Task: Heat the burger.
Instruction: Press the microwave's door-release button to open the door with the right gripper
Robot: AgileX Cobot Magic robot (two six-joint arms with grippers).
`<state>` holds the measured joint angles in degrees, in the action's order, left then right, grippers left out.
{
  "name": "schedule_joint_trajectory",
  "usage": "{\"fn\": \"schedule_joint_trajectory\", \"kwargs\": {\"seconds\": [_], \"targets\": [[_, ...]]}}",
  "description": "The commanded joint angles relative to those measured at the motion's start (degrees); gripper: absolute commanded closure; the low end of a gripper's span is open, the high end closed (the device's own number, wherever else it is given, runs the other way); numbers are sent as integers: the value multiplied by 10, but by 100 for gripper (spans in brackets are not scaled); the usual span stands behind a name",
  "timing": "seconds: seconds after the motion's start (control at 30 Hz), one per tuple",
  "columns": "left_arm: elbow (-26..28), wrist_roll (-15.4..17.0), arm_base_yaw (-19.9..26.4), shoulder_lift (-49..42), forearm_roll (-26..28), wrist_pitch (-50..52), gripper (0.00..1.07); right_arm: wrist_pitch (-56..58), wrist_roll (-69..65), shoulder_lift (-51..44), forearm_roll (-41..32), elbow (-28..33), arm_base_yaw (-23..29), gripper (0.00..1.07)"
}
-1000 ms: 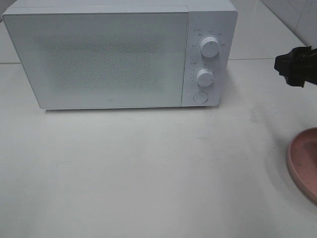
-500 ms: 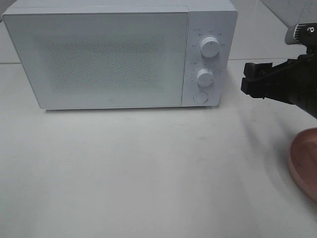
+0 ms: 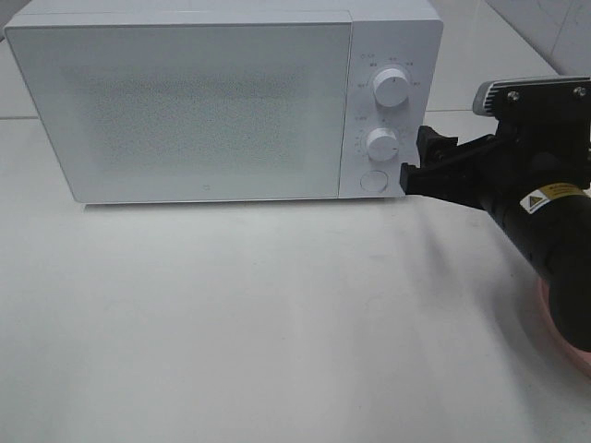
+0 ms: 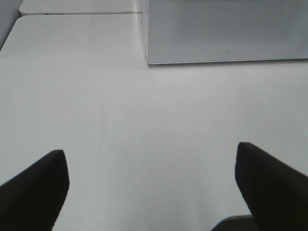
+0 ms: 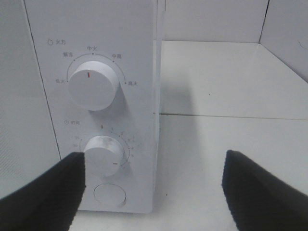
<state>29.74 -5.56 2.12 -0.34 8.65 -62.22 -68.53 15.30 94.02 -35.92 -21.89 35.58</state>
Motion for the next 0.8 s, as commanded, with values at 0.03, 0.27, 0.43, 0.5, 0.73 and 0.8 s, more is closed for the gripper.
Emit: {"fn": "schedule_joint_trajectory", "kwargs": {"seconds": [0.03,0.27,0.43,0.5,0.73,0.8], "targets": [[-1,1,-1,-10,-2,8,18,-46,9,10,-22,1,22,31],[-1,1,-1,-10,-2,8,18,-70,9,47,-72,1,70,31],[-1,1,-1,-10,-2,8,18,-76,9,49,-73,1,81,31],[-1,1,-1,-10,-2,8,18,-81,9,49,-78,1,87,31],[-1,1,-1,-10,-2,8,18,-72,-41,49,-82,1,87,32],[-1,1,-1,-10,-2,8,18,-61,-88,49,-82,1,87,33]]}}
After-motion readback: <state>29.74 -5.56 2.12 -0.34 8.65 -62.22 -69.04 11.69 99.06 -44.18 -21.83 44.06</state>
